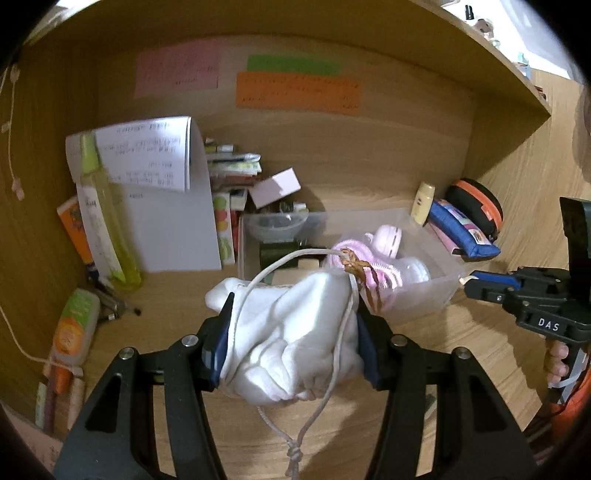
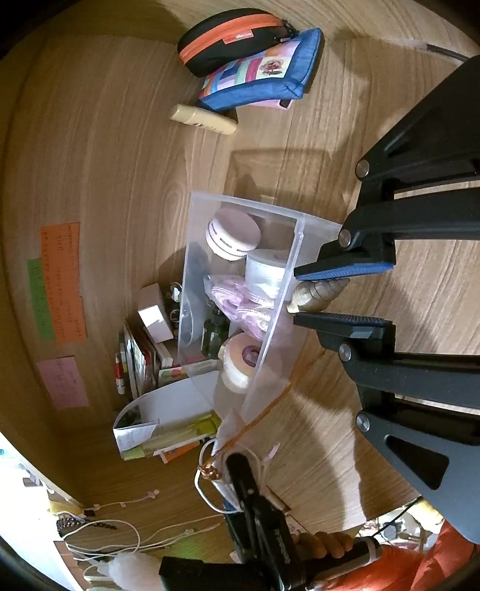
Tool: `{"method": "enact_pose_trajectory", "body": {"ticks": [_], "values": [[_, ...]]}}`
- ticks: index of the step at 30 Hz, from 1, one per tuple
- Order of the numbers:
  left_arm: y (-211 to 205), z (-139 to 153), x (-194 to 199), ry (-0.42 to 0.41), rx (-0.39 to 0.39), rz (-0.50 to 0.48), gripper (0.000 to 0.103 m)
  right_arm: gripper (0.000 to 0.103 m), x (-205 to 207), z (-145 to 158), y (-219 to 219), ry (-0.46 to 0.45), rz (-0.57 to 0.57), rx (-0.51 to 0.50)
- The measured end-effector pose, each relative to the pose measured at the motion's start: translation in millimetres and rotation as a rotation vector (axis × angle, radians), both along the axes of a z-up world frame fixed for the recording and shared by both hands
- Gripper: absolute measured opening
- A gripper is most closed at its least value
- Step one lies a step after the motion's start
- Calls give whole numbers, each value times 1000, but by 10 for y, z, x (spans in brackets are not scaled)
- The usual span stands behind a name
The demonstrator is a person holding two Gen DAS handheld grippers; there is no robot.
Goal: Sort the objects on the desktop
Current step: 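Carry the white bag over the clear bin while the right tool carries the shell there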
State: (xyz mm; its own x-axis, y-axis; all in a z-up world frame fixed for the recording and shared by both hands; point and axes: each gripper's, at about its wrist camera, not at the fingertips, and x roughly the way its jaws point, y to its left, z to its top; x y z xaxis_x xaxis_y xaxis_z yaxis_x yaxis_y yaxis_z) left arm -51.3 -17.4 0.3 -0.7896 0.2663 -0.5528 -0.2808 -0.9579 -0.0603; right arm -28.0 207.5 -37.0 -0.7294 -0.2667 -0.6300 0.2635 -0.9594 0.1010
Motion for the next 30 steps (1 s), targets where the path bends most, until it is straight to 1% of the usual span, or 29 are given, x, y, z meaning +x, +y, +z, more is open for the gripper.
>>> {"method": "enact_pose_trajectory", "body": {"ticks": [7,11,16,30], "values": [[116,28,-185,5,-33,-15,56,15,-88,71,19,22,-12,-15],[197,6,-321,-7,-57,-24,56,15,-188,96,36,24,-24,-21],[303,-17,-491,-10,-94,-35,56,15,-325,81,59,15,-34,-32],[525,-151,-911,-50,-123,-68,56,15,-797,-27,104,-40,-75,-41]]}}
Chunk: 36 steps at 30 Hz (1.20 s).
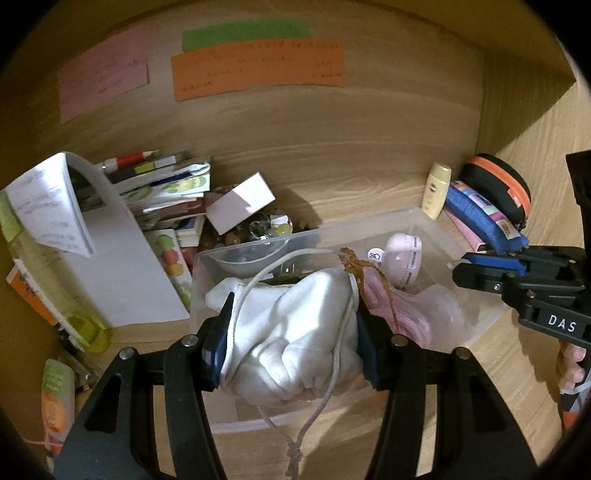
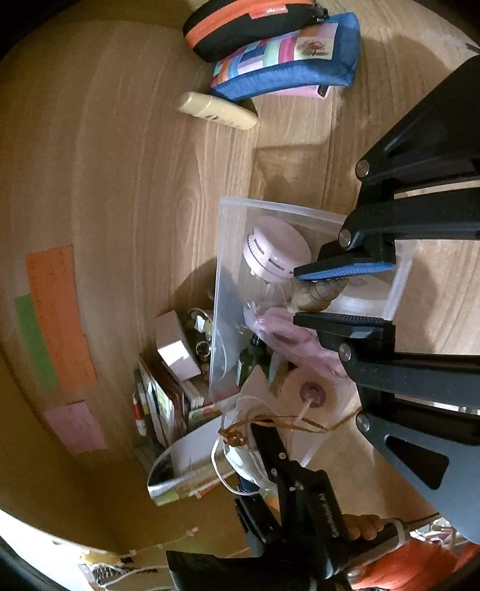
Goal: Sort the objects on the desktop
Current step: 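Carry the white bag over the clear bin while the right tool carries the shell there, then open the left tool to drop the bag while the right tool releases the shell into the bin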
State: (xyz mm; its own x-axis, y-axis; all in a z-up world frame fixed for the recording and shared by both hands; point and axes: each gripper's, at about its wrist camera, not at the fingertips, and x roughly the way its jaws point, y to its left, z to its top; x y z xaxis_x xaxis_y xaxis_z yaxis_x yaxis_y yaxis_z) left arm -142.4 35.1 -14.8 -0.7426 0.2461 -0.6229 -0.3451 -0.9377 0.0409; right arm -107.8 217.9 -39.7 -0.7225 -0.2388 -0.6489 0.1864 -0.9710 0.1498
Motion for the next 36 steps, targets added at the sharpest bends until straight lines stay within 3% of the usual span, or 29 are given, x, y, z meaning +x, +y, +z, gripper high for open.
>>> {"method": "enact_pose_trajectory", "body": {"ticks": [12,24,27,32,36], "values": [[129,-117,-186,-7,-4,10,56,15,-239,-172,-82,-28,-20,99],[134,-164,-185,-9,-22,15,65,16,-239,-253,-258,-5,-16,188],[115,-150,-166,-7,-23,17,66,22,-219,-237,-291,8,-23,213],[96,-92,-68,31,-37,18,76,42,-176,-190,-337,25,-23,233],[63,-68,-29,38,-41,28,82,46,-140,-161,-369,38,-31,245]]}}
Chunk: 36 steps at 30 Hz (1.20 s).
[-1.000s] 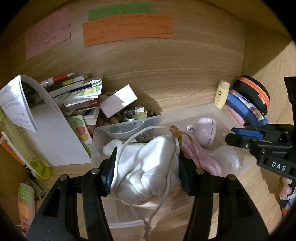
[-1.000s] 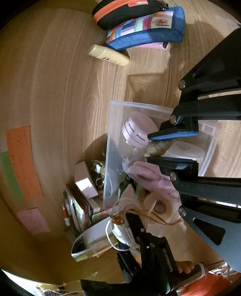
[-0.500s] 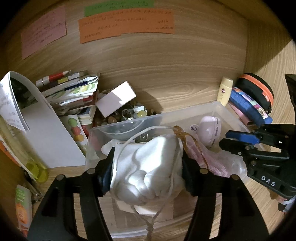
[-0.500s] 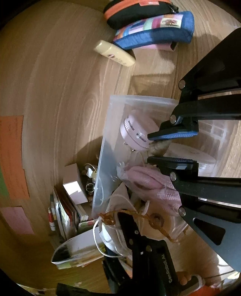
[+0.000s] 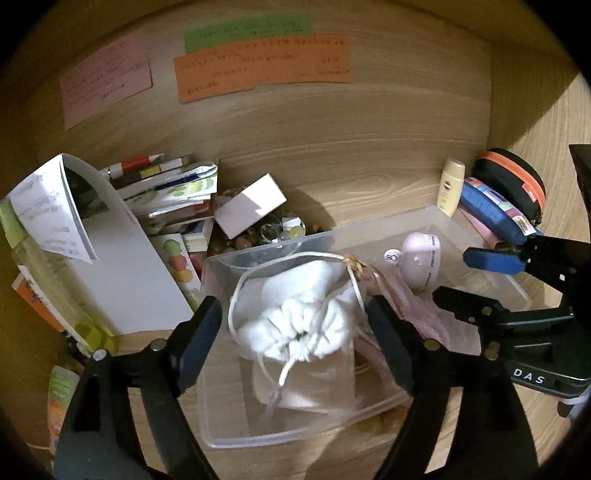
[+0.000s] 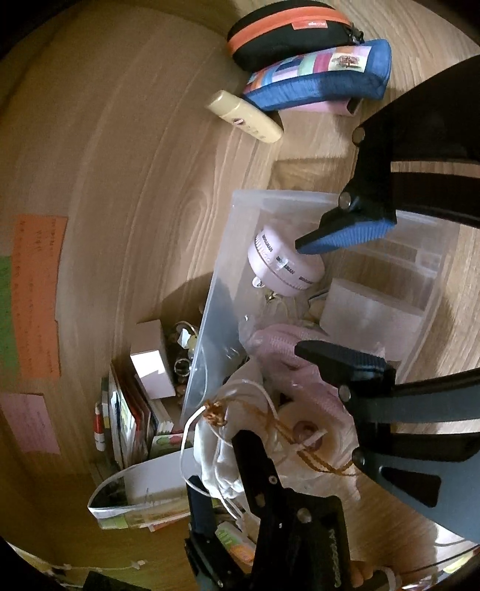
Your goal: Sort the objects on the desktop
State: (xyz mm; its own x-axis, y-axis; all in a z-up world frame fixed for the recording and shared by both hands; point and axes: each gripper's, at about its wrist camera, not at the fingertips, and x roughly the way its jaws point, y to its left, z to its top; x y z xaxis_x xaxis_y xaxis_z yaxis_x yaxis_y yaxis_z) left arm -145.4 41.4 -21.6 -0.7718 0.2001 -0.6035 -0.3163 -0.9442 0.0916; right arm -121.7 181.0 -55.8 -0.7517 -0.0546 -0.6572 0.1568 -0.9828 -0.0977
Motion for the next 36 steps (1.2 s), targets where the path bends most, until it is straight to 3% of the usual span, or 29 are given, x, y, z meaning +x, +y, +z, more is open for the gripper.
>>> {"method": "enact_pose_trajectory", "body": {"ticks": [8,11,21,29,36], "values": [[-85,90,137,6,27,6,86,59,180,104,-52,41,-10,15],[-133,180,214,23,54,11,89,70,278,158,-69,56,-5,1],[-346,388,563,98,99,5,95,79,712,246,-138,81,30,-19],[-516,197,761,77,55,19,96,79,1015,74,-256,37,73,-2],[-688,-119,840,4,45,47,96,79,1133,-197,-348,-64,130,-63]]}}
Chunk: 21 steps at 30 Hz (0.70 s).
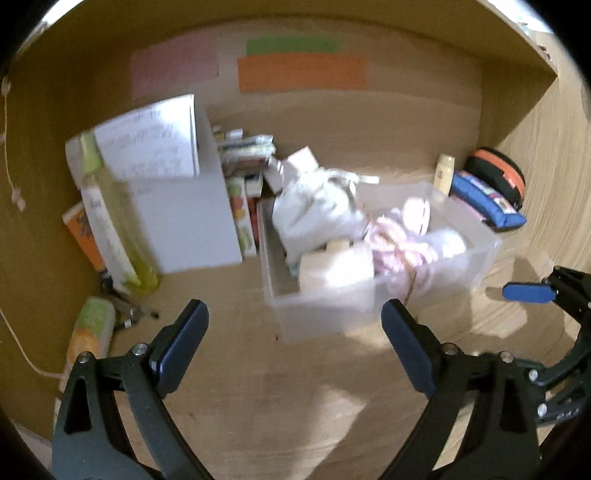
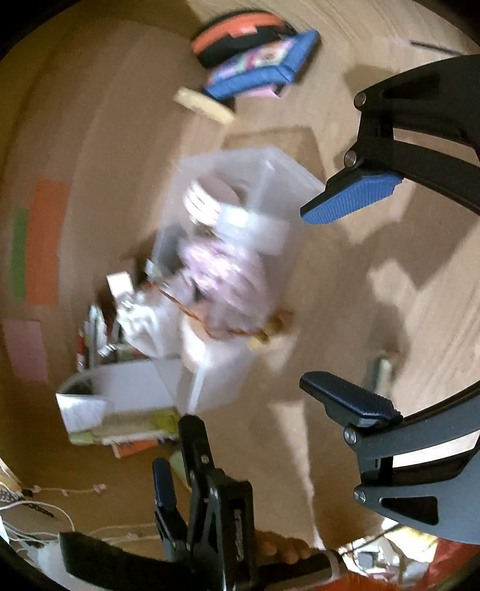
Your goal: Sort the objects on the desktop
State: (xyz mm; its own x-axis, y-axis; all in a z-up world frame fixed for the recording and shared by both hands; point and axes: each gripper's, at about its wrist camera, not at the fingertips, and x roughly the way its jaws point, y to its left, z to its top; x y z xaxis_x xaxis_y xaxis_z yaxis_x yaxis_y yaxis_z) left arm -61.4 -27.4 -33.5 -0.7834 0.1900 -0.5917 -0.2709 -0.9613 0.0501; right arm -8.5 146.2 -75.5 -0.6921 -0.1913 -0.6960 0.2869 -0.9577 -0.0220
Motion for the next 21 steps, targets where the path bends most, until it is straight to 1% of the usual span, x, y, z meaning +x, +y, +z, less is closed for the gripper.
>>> {"method": "enact_pose_trajectory", "body": {"ticks": [4,8,9,11,12,14,15,16,17,18,19,21], "values": [[-53,-147,-4,-54,15,4,96,79,65,-162,-124,-33,37,20],[-56,-262,16,-94,32,-9,96,77,112,-233,-193,-47,71,20],[-40,-284,23,-94,34,-10,96,74,117,-246,-201,-50,74,23],[-2,-311,27,-96,41,-12,96,56,111,-297,-218,-67,82,39],[13,-317,18,-99,47,-14,96,51,100,-333,-217,-84,86,40],[61,-333,6,-110,65,-26,96,33,86,-378,-203,-106,91,32],[99,-335,-5,-113,75,-30,95,28,80,-399,-196,-115,92,28],[125,-334,-15,-114,82,-31,92,22,81,-419,-184,-122,92,24],[165,-337,-29,-120,90,-36,89,22,90,-424,-166,-118,93,20],[200,-340,-49,-131,95,-43,84,22,97,-426,-141,-117,92,14],[236,-348,-69,-143,98,-50,81,22,100,-427,-120,-117,92,11],[335,-378,-114,-165,101,-56,80,22,114,-415,-68,-112,87,5]]}}
